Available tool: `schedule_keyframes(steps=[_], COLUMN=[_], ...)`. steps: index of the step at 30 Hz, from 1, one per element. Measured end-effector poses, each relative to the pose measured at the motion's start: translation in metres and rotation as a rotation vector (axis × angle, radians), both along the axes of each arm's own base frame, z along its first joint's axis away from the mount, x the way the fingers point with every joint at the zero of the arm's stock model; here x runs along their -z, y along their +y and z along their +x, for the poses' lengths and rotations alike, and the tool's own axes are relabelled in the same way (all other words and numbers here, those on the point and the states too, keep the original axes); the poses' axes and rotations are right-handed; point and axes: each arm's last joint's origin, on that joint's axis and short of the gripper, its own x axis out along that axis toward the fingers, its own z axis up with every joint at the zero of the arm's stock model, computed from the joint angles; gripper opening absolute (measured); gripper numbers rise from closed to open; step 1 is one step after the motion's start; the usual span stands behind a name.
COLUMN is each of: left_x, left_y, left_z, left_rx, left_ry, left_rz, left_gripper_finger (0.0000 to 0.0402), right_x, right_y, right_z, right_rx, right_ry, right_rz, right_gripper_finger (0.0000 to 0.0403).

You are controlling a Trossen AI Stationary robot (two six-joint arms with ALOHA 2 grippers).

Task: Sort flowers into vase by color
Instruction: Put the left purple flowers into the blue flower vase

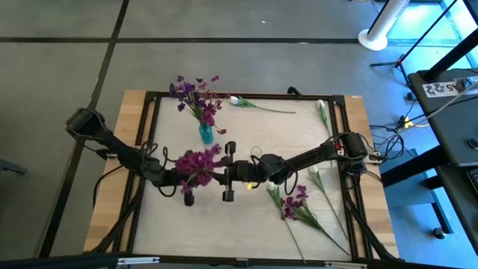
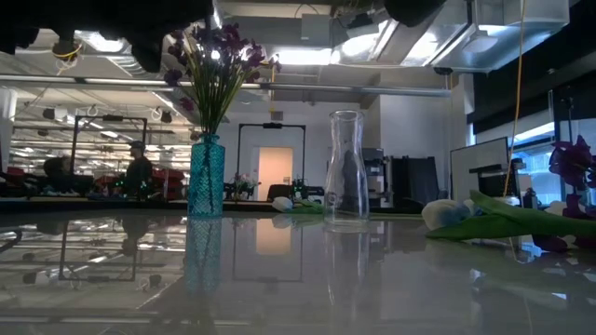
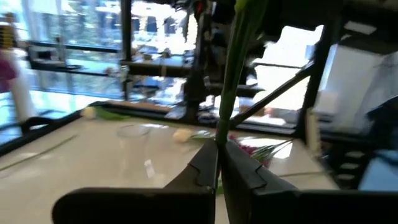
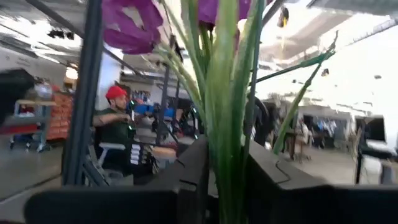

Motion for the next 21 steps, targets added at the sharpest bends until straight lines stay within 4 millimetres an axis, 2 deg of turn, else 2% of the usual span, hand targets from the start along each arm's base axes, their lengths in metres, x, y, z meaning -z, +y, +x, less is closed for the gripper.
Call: schedule_keyframes(steps=[7, 13, 17, 21], left_x=[0.006, 0.011, 0.018, 0.019], left_y=[-0.015, -0.026, -0.029, -0.03], left_z=[-0.014, -0.023, -0.026, -0.027], left_rx=[-0.142, -0.147, -0.137, -0.133], left_ry=[0.069, 0.104, 0.141, 0.143], left_rz=[0.092, 0.089, 0.059, 0.039], left_gripper_finger=[0.0002, 0.0001, 0.0, 0.0], right_x=[0.004, 0.006, 0.0, -0.004], right_y=[-0.001, -0.002, -0.003, -0.003], right_z=[0.0, -0.004, -0.007, -0.008], right_rx=[0.009, 0.021, 0.021, 0.022], right_ry=[0.234, 0.378, 0.379, 0.36], right_rz=[0.065, 0.064, 0.066, 0.09], right_gripper_finger=[0.0157, 0.0223, 0.0237, 0.0224])
